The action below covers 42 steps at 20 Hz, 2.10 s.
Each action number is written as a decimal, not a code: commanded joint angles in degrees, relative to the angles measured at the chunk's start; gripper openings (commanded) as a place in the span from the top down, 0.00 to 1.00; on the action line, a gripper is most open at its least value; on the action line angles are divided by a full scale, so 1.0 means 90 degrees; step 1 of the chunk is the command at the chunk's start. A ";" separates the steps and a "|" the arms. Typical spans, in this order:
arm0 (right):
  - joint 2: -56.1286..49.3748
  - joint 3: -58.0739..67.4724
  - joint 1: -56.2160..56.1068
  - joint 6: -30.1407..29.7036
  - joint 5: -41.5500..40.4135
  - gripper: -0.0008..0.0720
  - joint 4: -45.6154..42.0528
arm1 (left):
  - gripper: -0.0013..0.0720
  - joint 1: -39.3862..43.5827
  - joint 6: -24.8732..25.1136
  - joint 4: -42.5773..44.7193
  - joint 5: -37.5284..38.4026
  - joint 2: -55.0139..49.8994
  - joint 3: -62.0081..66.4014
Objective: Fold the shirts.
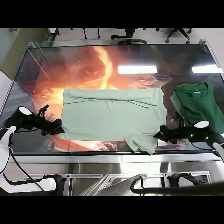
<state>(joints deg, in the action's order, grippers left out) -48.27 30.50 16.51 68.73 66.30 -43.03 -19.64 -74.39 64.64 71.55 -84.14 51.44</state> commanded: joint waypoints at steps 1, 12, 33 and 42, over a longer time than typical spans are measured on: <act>0.0631 0.0806 0.0119 0.0940 0.0889 0.97 -0.1280 | 0.97 -0.0374 0.0000 0.0010 0.0425 0.0415 -0.0017; 0.0168 0.2339 0.0209 -0.0170 0.0056 0.97 -0.0068 | 0.97 -0.0090 0.0039 0.0299 0.0867 0.0629 0.0580; -0.4255 0.6671 0.0231 -0.1039 0.0561 0.06 -0.0993 | 0.04 0.1518 -0.1008 0.0345 0.2195 -0.3186 0.6737; -0.5224 0.6662 0.0257 -0.1384 0.1751 0.06 -0.0092 | 0.04 0.1464 -0.1195 -0.0017 0.3152 -0.3157 0.7118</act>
<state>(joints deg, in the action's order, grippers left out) -92.64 90.52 18.81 58.33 77.69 -45.98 -6.55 -84.95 65.73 96.86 -112.60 114.93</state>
